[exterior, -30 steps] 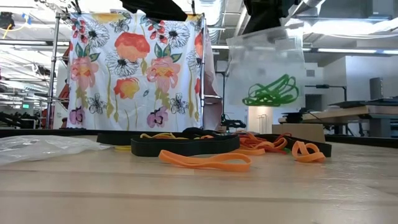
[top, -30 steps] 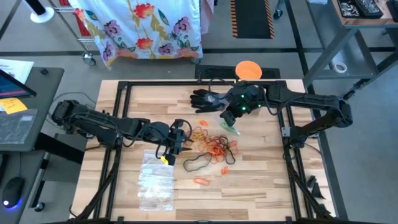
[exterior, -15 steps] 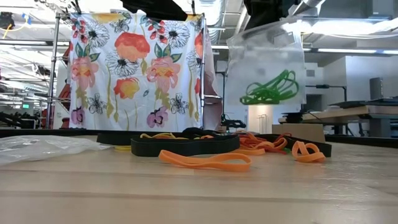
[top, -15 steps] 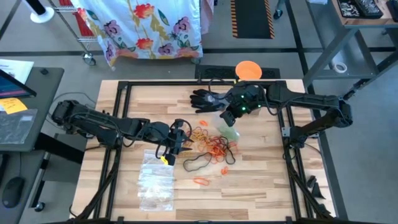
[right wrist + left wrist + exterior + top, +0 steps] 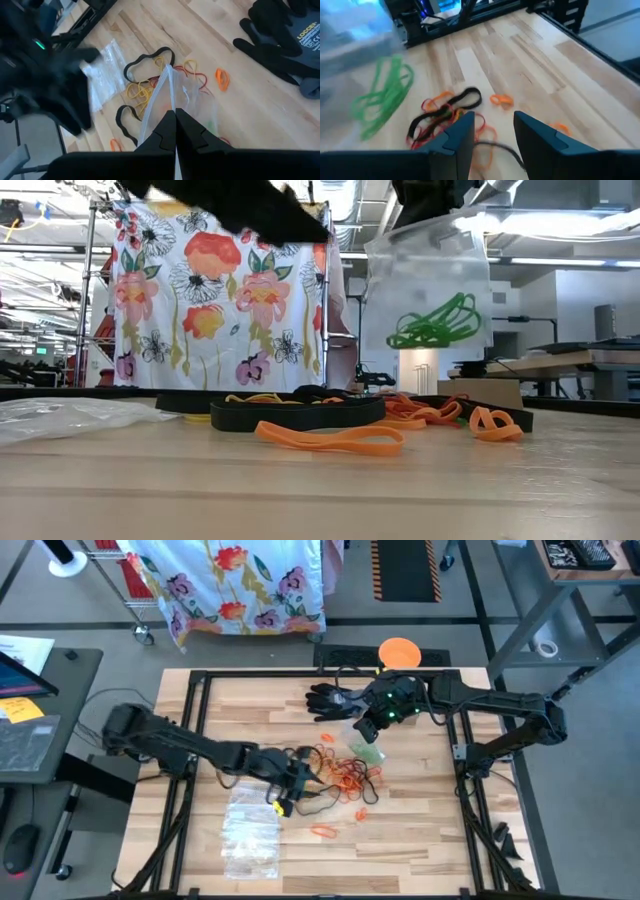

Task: Sort rubber bands
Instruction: Adjust the rubber bands on the table

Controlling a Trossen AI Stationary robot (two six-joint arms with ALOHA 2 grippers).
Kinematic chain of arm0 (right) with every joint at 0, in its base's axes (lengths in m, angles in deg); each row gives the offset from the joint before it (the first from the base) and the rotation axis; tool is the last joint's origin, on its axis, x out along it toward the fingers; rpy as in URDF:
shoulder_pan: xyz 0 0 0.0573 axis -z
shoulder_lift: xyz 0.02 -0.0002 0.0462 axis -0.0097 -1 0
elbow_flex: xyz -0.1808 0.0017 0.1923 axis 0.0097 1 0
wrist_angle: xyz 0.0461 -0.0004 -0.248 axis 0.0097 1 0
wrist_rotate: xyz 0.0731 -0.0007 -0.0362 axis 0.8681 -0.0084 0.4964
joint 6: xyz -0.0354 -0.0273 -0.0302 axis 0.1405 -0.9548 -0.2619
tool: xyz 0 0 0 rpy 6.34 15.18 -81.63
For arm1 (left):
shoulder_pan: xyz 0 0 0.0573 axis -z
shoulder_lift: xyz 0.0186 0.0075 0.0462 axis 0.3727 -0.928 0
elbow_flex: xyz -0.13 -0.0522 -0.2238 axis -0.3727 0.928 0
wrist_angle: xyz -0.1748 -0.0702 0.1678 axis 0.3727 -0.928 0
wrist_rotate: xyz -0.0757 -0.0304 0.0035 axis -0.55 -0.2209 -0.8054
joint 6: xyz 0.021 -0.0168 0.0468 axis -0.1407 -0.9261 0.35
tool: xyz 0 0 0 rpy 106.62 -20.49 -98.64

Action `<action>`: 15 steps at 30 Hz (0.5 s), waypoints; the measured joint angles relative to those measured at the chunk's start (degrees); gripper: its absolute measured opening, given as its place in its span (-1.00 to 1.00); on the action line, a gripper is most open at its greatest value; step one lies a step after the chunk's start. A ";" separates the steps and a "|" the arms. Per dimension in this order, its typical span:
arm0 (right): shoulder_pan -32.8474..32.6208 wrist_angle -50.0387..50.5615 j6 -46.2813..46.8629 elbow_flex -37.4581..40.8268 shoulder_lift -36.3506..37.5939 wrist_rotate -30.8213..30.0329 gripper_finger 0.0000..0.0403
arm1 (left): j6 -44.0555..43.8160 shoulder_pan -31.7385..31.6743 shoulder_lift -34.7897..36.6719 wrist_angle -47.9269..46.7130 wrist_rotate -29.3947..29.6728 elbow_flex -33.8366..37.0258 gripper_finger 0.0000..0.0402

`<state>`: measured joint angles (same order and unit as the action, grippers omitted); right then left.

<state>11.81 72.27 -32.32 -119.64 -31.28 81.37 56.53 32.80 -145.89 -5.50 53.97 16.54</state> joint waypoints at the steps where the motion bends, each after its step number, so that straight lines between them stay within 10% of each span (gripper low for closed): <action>1: 0.00 -0.43 -0.01 0.00 0.00 0.00 -1.00 | 0.54 0.00 -2.20 2.73 0.00 -0.02 -0.34; 15: 0.94 -5.67 -0.61 0.00 0.00 0.02 -1.00 | 3.01 -3.47 -28.33 19.55 5.32 -13.96 -0.34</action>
<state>12.75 66.60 -32.93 -119.64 -31.28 81.39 59.55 29.33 -174.22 14.05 59.28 2.58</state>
